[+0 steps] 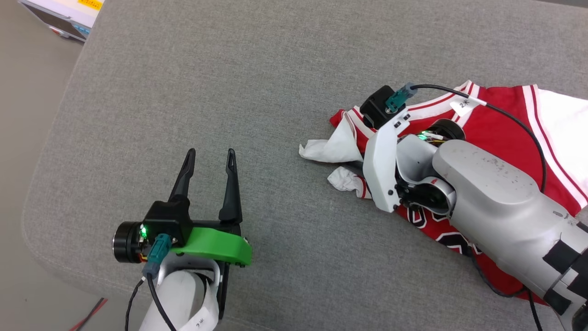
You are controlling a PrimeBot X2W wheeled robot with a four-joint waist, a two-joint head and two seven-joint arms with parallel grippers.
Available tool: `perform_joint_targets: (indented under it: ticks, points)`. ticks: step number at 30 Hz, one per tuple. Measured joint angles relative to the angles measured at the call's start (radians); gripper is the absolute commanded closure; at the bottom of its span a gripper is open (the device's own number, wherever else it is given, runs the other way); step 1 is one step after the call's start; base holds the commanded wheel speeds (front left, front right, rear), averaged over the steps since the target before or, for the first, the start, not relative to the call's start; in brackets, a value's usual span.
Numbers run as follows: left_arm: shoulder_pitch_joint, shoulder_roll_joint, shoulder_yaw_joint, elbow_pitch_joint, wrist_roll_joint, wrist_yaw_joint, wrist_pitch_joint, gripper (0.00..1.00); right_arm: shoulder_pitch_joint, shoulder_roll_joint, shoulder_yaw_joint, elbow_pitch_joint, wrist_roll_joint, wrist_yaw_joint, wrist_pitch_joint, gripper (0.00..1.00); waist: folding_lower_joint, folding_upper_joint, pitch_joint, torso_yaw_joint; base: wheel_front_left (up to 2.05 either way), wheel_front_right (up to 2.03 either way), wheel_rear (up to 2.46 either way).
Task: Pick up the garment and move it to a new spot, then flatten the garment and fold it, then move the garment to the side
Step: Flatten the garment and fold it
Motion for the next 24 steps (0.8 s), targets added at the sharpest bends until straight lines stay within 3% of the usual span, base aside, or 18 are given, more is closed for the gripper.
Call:
perform_joint_targets:
  ticks: [3, 5, 6, 10, 15, 18, 24]
  points:
    - [0.000, 0.000, -0.001, 0.007, 0.000, 0.003, 0.000, 0.00, -0.009, 0.018, 0.021, 0.020, 0.019, 0.000, -0.049, 1.00, 0.0000, -0.0001, -0.007, 0.001, 0.00, 0.00, 0.00]
    - [0.001, 0.000, 0.002, 0.012, 0.000, 0.005, 0.000, 0.00, -0.009, 0.017, 0.037, 0.012, 0.023, 0.000, -0.117, 0.16, 0.0000, -0.0001, -0.018, -0.002, 0.00, 0.00, 0.00]
    - [0.001, 0.000, 0.003, 0.014, 0.000, 0.005, 0.000, 0.00, -0.009, 0.013, 0.041, 0.000, 0.029, -0.001, -0.141, 0.00, 0.0000, -0.0001, -0.024, -0.003, 0.00, 0.00, 0.00]
    - [0.007, 0.000, 0.016, 0.014, 0.004, 0.005, 0.000, 0.00, -0.008, -0.040, 0.060, -0.105, 0.041, -0.001, -0.278, 0.00, 0.0000, -0.0001, -0.061, -0.012, 0.00, 0.00, 0.00]
    - [0.044, 0.000, 0.048, 0.007, 0.027, 0.000, 0.000, 0.00, 0.005, -0.172, 0.029, -0.216, 0.045, -0.001, -0.441, 0.00, 0.0000, 0.0000, -0.110, -0.033, 0.00, 0.00, 0.00]
    - [0.070, 0.000, 0.074, -0.008, 0.039, -0.007, 0.000, 0.00, 0.018, -0.288, -0.076, -0.243, -0.009, -0.001, -0.565, 0.00, 0.0000, 0.0000, -0.145, -0.067, 0.00, 0.00, 0.00]
    - [0.087, 0.000, 0.089, -0.029, 0.051, -0.011, 0.000, 0.00, 0.020, -0.410, -0.236, -0.233, -0.105, -0.001, -0.580, 0.00, 0.0000, 0.0000, -0.171, -0.106, 0.00, 0.00, 0.00]
